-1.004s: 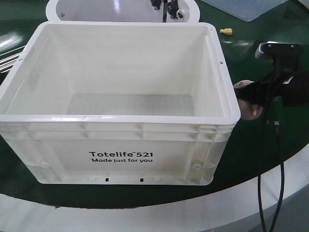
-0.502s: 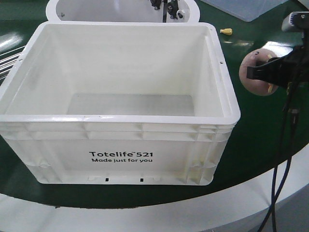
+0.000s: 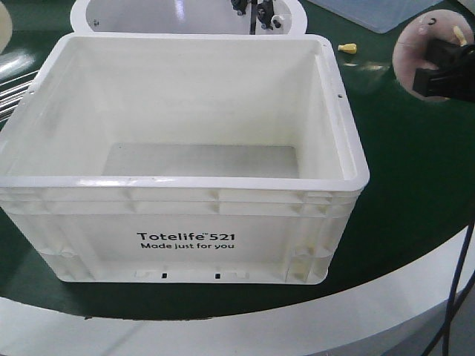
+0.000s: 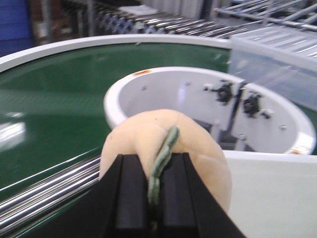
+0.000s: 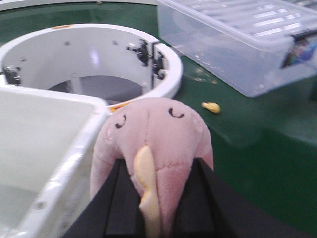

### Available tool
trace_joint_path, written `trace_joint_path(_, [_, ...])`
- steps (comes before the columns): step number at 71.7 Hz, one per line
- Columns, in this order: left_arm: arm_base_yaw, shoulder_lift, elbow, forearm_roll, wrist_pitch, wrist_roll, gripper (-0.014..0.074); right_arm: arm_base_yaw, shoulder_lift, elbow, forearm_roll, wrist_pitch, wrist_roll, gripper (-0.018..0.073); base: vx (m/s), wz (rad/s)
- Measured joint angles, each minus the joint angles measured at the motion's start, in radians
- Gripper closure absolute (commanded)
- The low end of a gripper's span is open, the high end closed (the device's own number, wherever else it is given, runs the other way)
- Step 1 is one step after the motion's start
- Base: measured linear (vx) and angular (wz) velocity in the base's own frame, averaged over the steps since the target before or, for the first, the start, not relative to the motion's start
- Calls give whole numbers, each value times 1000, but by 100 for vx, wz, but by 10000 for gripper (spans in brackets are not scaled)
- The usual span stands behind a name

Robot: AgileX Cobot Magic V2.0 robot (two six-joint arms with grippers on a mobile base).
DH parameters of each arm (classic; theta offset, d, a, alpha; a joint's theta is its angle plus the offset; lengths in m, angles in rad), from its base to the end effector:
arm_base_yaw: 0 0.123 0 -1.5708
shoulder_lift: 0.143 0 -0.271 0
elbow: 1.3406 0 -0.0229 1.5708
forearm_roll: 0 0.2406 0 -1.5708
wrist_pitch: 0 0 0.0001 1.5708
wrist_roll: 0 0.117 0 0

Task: Place moving items into box and shelve
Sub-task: 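Lift both held balls up over the tote rim, then open both grippers to drop the balls into the tote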

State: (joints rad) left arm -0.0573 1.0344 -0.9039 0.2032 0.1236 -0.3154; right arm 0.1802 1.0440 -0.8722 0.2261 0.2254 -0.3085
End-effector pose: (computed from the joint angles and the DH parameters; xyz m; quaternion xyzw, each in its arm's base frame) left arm 0.2526 -0.0116 0.3665 -0.0296 0.7622 -0.0458 0.6451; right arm 0.2465 0.0509 0.3416 -0.1224 0.7967 0.0475 0.5900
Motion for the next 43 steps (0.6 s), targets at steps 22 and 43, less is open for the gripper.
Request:
trace_joint_path(22, [-230, 2, 0, -1, -16, 0, 613, 297, 6, 0, 5, -97, -42, 571, 0, 0])
trace_joint_path(43, [-324, 82, 0, -1, -16, 0, 597, 396, 101, 0, 14, -134, -52, 547, 0, 0])
